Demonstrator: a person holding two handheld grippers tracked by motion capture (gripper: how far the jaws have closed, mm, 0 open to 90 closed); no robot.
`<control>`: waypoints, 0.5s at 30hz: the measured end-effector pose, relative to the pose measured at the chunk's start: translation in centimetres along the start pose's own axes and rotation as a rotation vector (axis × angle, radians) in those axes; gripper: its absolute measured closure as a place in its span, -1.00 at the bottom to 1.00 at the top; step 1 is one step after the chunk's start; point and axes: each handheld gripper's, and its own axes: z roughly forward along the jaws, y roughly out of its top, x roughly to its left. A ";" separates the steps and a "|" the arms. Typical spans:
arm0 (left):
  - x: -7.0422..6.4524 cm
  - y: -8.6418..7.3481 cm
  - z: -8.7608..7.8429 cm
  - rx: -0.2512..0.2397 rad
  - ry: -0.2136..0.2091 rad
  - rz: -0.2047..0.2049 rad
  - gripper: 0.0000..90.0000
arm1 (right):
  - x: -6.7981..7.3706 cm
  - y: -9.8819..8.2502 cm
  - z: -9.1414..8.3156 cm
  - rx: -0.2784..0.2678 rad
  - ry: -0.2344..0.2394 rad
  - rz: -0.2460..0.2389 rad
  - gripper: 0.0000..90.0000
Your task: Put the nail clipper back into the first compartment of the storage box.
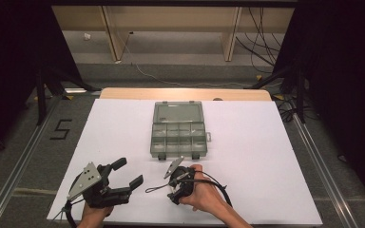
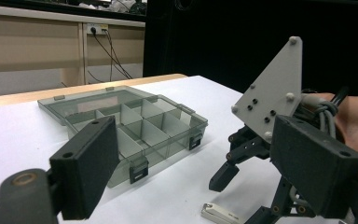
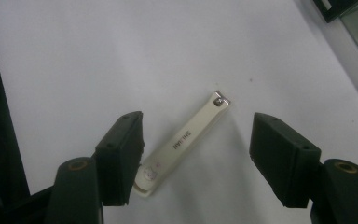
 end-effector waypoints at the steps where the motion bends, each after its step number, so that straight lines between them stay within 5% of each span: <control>1: 0.0 0.0 0.0 0.001 0.000 -0.001 -0.67 | 0.0 0.1 0.1 0.009 -0.006 0.010 -0.19; 15: 0.0 0.0 0.0 0.001 -0.002 -0.001 -0.67 | -0.2 0.9 0.8 0.073 0.011 0.018 0.03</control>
